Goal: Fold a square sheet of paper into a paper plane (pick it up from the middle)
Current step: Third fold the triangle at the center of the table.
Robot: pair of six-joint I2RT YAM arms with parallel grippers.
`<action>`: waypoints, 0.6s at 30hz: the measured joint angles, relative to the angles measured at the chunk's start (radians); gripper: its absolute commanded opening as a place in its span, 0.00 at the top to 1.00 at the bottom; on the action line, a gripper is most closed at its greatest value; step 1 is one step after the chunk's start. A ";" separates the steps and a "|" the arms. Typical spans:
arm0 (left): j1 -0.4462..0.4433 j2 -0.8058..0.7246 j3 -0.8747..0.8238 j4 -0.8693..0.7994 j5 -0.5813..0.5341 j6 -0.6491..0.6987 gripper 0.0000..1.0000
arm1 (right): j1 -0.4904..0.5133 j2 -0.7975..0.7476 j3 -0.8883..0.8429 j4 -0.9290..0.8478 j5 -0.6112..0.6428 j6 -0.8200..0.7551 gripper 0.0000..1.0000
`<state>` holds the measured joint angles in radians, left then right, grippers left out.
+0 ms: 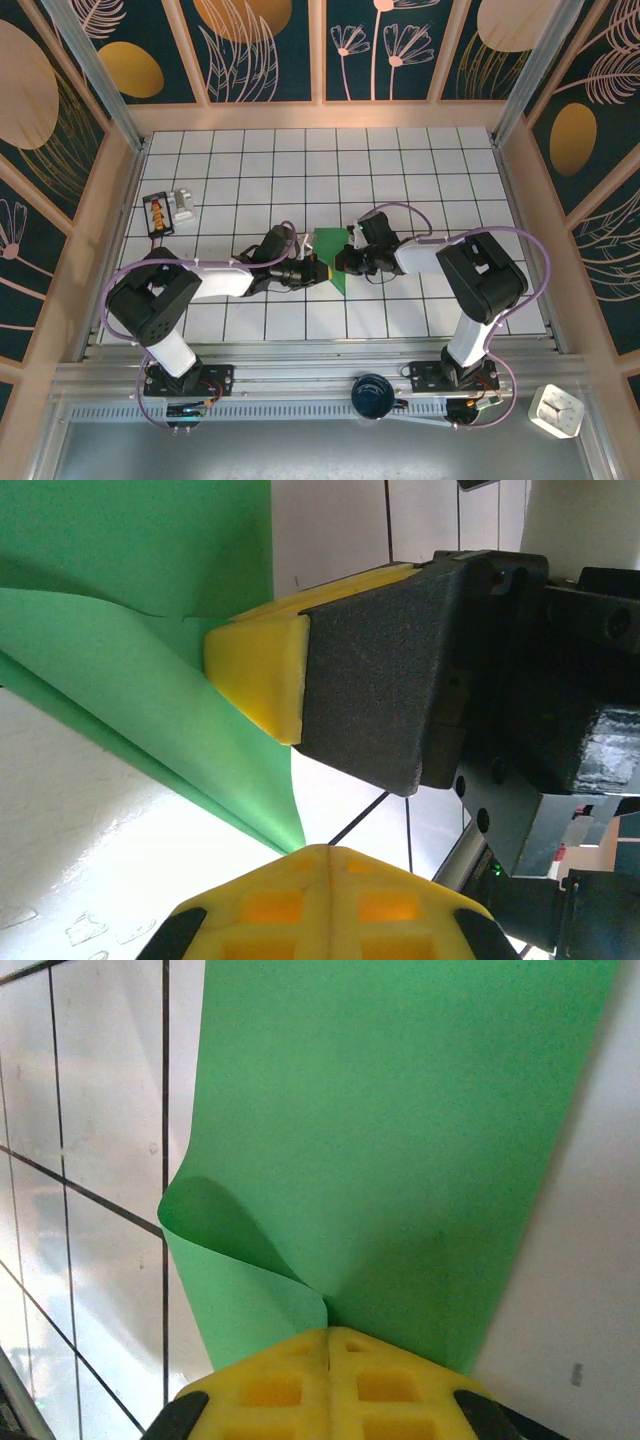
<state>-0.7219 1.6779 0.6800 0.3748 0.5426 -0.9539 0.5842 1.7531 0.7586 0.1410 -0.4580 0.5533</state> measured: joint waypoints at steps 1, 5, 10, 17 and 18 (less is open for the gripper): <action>0.000 0.005 0.000 0.005 0.001 -0.002 1.00 | 0.000 0.000 -0.003 0.008 0.001 0.007 0.99; -0.001 0.027 0.001 0.028 0.011 -0.018 1.00 | 0.003 0.000 -0.014 0.036 0.004 0.038 0.99; -0.011 0.074 0.002 0.052 0.030 -0.034 1.00 | 0.006 0.000 -0.018 0.047 0.011 0.056 0.99; -0.020 0.102 0.007 0.072 0.039 -0.048 1.00 | 0.008 0.000 -0.020 0.052 0.012 0.056 0.99; -0.020 0.103 0.011 0.074 0.041 -0.048 1.00 | 0.008 0.000 -0.020 0.053 0.012 0.056 0.99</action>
<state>-0.7422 1.7805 0.6907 0.4492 0.5835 -1.0023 0.5926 1.7531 0.7387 0.1936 -0.4458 0.6098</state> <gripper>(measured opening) 0.043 0.048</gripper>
